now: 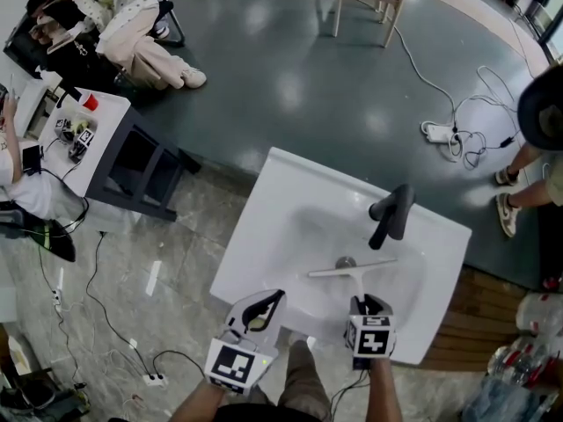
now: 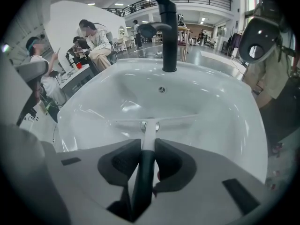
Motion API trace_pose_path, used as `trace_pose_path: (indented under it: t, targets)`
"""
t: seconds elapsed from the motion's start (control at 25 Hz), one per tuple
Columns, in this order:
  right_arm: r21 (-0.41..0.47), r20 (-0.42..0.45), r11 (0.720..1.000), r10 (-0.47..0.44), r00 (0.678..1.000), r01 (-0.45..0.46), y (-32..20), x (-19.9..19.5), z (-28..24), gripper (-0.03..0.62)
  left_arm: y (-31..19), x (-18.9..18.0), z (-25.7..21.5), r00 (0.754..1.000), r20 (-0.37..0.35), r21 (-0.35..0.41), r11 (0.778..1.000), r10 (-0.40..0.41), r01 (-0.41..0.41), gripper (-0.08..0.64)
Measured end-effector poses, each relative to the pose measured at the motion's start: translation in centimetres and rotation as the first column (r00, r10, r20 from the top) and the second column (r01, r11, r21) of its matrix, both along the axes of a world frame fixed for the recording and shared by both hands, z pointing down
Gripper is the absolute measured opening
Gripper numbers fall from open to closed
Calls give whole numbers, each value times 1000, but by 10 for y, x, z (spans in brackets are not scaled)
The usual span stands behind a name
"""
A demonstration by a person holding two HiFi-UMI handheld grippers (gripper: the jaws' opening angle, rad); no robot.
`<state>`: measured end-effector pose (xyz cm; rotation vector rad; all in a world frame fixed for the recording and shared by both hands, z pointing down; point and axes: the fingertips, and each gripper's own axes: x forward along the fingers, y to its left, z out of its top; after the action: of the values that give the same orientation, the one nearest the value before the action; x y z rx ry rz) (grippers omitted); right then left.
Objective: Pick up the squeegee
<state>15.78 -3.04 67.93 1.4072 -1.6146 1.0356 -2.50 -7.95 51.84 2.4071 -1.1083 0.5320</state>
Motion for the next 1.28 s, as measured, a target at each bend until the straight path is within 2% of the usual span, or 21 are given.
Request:
trace_pose_path:
  t: [0.36, 0.56, 0.72, 0.88, 1.2, 1.28]
  targets:
    - [84, -14, 994, 68, 998, -67, -2, 4, -43, 92, 5, -4, -32, 999, -19, 54, 998, 38, -37, 2]
    - [168, -17, 980, 111, 994, -106, -4, 9, -80, 92, 7, -4, -56, 996, -30, 120, 990, 81, -77, 2]
    - [214, -22, 966, 151, 988, -142, 5, 15, -110, 92, 16, -2, -76, 994, -35, 124, 987, 107, -102, 2]
    - [304, -24, 934, 204, 979, -187, 8, 24, -148, 92, 18, 5, -98, 986, -46, 196, 970, 158, -147, 2]
    - [427, -22, 870, 282, 959, -246, 38, 17, -214, 92, 39, 2, -140, 969, -62, 261, 941, 238, -214, 2]
    - [463, -20, 846, 306, 952, -263, 46, 14, -230, 92, 42, 0, -151, 962, -67, 309, 922, 266, -234, 2]
